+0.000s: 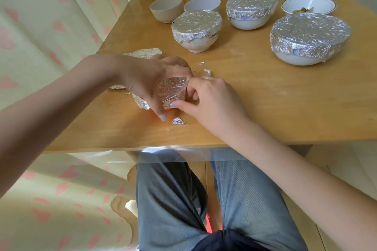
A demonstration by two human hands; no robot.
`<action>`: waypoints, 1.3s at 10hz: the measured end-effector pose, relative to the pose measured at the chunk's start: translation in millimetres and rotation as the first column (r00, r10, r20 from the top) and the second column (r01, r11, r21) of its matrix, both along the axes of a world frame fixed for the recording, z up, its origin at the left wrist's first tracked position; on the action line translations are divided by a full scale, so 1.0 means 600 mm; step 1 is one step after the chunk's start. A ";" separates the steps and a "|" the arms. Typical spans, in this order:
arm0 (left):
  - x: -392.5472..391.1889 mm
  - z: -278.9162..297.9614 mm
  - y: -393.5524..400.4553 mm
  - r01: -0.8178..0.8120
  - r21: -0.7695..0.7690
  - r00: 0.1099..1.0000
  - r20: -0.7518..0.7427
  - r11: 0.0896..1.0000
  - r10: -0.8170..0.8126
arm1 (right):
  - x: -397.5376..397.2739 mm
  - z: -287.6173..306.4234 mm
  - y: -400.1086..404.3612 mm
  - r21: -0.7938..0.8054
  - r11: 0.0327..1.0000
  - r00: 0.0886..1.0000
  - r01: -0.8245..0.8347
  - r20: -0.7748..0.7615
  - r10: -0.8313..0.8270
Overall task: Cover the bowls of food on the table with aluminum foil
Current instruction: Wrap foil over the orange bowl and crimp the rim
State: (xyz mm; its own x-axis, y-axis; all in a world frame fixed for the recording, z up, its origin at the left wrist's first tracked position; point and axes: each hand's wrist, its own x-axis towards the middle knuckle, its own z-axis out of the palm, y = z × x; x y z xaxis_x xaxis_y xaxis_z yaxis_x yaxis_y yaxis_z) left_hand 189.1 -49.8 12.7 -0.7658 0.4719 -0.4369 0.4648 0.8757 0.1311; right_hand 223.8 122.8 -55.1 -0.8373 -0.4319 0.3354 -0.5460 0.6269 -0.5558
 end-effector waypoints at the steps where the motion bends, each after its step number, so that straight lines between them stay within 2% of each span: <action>1: -0.001 0.000 0.000 0.016 0.009 1.000 0.016 1.000 -0.016 | -0.010 -0.005 0.001 -0.106 0.994 0.996 -0.042 0.071 0.049; 3: 0.001 -0.002 0.000 0.022 0.011 0.999 0.023 1.000 -0.023 | -0.036 -0.006 0.004 -0.219 0.974 0.983 -0.052 0.162 0.089; 4: 0.000 -0.003 0.000 0.010 0.015 1.000 0.000 1.000 -0.010 | -0.049 0.001 0.008 -0.141 0.987 0.983 -0.075 0.154 0.097; 5: -0.004 -0.009 -0.004 0.027 -0.024 0.996 -0.084 0.999 -0.029 | -0.069 0.014 0.017 0.089 0.996 0.994 0.020 0.107 -0.030; 6: -0.003 -0.012 -0.004 0.026 -0.006 0.996 -0.086 1.000 -0.027 | -0.092 0.021 0.020 0.207 0.977 0.995 0.044 0.082 -0.063; 7: -0.002 -0.011 -0.004 0.031 -0.001 0.997 -0.076 1.000 -0.031 | -0.113 0.025 0.014 0.235 0.971 0.985 -0.049 0.172 0.008; 8: -0.003 -0.013 -0.004 0.018 -0.001 0.998 -0.063 1.000 -0.018 | -0.129 0.023 0.005 0.170 0.964 0.953 -0.203 0.261 0.155; 9: 0.000 -0.012 -0.003 0.017 0.000 0.998 -0.064 1.000 -0.017 | -0.133 0.017 0.007 0.072 0.946 0.916 -0.317 0.282 0.286; 10: 0.001 -0.010 -0.005 0.010 0.020 0.998 -0.061 1.000 -0.008 | -0.135 0.011 0.018 -0.017 0.949 0.916 -0.316 0.254 0.310; 11: 0.003 -0.008 -0.002 0.001 0.012 0.997 -0.072 1.000 0.000 | -0.135 0.011 0.022 -0.038 0.976 0.961 -0.215 0.168 0.219; 12: 0.004 -0.006 0.001 0.019 -0.023 0.996 -0.088 1.000 -0.021 | -0.138 0.018 0.018 0.065 0.977 0.969 -0.204 0.156 0.192; 13: 0.008 -0.004 0.005 -0.020 -0.012 1.000 -0.011 1.000 0.020 | -0.145 0.033 0.012 0.105 0.942 0.918 -0.319 0.280 0.280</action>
